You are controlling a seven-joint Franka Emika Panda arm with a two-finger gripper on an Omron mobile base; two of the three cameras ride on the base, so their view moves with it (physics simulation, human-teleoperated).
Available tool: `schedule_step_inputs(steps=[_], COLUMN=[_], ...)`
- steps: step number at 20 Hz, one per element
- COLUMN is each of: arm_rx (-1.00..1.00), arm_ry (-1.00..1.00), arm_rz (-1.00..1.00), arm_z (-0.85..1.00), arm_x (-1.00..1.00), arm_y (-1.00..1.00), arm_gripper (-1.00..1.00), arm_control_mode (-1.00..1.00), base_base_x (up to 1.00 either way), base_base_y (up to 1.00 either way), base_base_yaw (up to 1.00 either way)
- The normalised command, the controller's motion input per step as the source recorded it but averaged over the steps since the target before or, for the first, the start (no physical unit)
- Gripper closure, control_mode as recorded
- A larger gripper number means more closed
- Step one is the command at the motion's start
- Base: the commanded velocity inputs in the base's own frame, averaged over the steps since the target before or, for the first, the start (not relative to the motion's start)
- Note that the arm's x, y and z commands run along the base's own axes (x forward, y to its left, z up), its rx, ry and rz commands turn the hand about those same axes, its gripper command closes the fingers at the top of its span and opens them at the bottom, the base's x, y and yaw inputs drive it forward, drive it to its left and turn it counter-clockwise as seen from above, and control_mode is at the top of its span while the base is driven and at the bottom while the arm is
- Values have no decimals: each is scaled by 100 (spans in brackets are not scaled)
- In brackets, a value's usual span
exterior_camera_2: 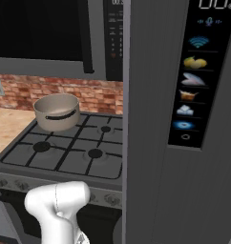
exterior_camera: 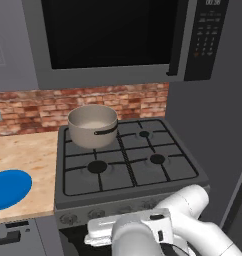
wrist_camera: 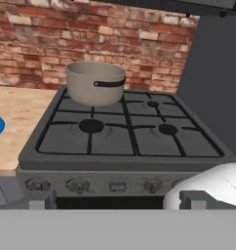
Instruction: Retrieve the frozen meat and place it in the pot on a burner. Then turn the burner on.
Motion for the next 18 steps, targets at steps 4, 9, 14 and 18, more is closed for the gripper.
schedule_step_inputs(steps=[4,9,14,18], arm_rx=[1,0,5,6], arm_ry=[-20,-16,2,3], arm_rz=[7,11,11,6], arm_z=[-15,-15,-39,-74], arm_x=[-60,-9,8,25], arm_y=[-27,-20,-1,-1], arm_gripper=[-100,-100,-100,-100], arm_control_mode=[-100,-100,-100,-100], base_base_x=[0,0,0,0], base_base_y=[0,0,0,0], base_base_yaw=[0,0,0,0])
